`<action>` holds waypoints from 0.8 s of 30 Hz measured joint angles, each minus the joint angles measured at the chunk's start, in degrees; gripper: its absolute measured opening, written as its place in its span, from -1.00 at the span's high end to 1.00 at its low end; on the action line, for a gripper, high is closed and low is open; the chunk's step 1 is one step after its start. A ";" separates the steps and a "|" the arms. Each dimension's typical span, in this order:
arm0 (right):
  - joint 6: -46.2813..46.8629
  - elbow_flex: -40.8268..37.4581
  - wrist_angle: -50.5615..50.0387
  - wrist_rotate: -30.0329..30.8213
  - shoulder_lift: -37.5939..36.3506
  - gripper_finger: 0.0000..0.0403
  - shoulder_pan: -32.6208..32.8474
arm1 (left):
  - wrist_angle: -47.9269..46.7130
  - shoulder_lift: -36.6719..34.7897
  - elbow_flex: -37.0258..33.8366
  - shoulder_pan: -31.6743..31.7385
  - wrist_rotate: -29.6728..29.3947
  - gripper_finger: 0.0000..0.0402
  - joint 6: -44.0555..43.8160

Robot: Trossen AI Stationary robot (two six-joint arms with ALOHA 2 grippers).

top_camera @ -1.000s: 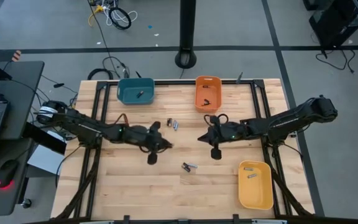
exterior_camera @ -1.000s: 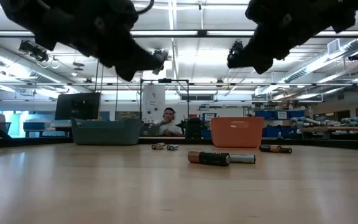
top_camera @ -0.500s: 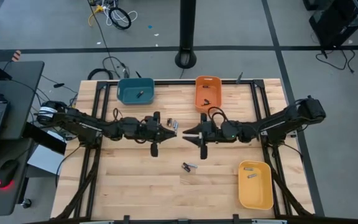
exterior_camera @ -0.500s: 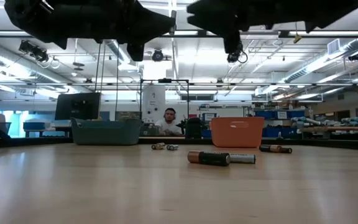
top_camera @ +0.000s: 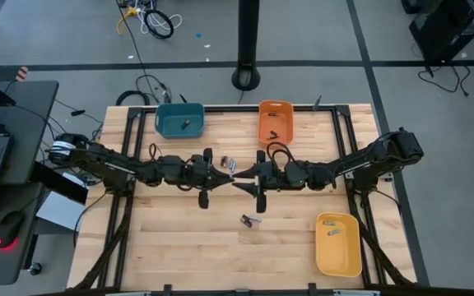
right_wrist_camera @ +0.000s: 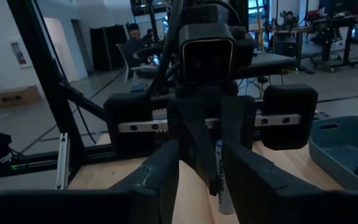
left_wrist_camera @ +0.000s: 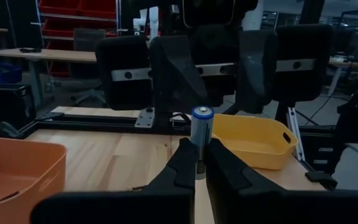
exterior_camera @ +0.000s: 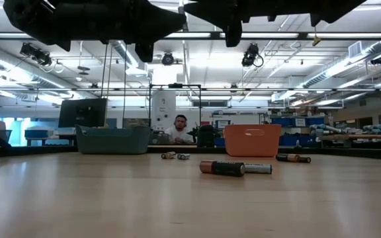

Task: Sort batteries
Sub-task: Put the silver battery into the yellow bin

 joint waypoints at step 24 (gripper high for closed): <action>4.13 0.04 -2.77 -1.82 0.13 0.18 -2.78 | -0.12 0.02 0.09 -0.14 1.50 0.90 -0.26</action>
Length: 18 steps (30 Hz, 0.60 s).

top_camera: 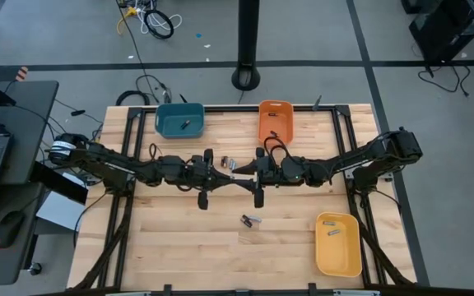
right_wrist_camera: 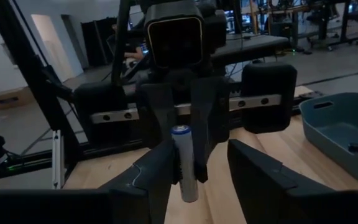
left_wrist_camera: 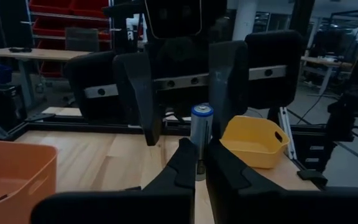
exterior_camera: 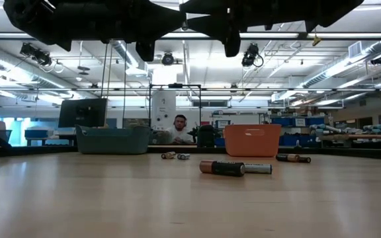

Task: Sort batteries
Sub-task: Put the silver battery into the yellow bin

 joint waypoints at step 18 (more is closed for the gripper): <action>0.00 0.00 0.96 -2.31 -0.02 0.25 -0.02 | -1.71 0.68 1.35 0.11 0.16 0.90 -3.06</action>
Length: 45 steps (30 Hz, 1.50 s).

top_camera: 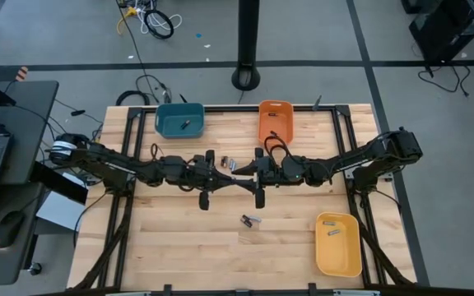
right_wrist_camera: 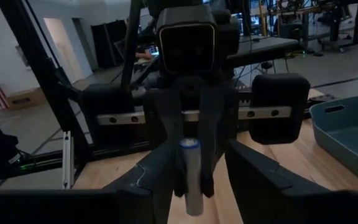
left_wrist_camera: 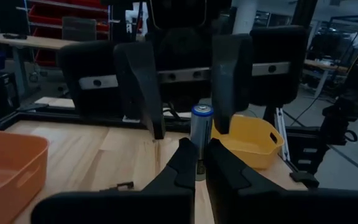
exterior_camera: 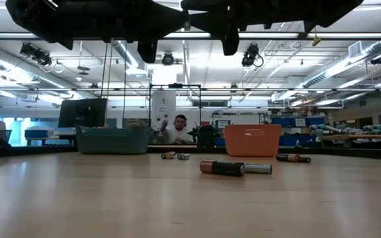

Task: Sort batteries
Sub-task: Put the silver battery into the yellow bin

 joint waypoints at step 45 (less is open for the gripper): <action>-7.07 3.31 -3.69 -0.79 -0.19 0.79 -1.09 | -3.38 0.41 0.24 0.77 -0.59 0.59 0.47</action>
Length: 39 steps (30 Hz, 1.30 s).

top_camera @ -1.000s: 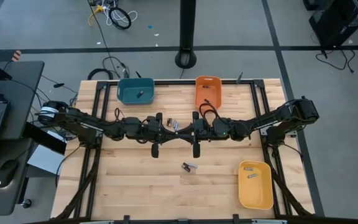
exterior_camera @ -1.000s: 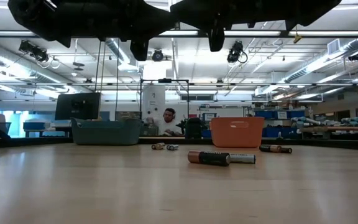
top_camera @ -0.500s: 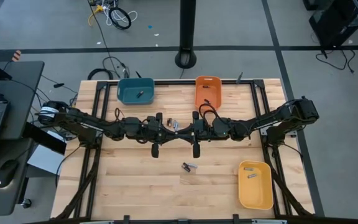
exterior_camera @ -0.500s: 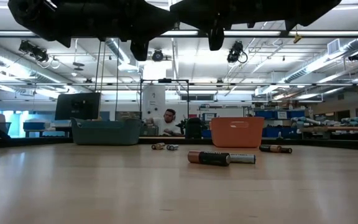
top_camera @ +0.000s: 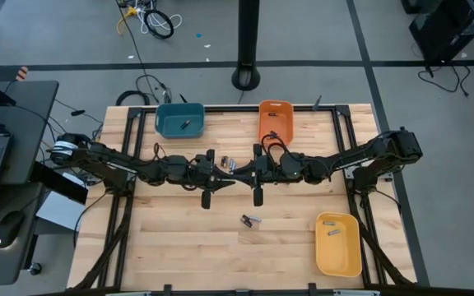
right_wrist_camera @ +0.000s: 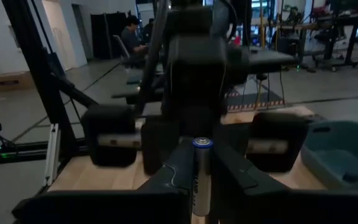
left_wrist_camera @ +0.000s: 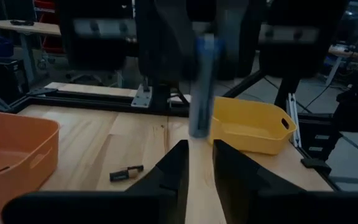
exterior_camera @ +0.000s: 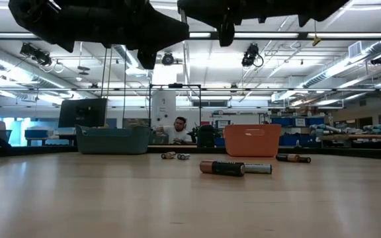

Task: Sort batteries
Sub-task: Put the silver battery into the yellow bin

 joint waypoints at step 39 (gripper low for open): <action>52.87 9.26 -87.33 2.51 -13.97 0.79 27.71 | -5.96 0.00 0.02 0.04 -4.98 0.29 8.79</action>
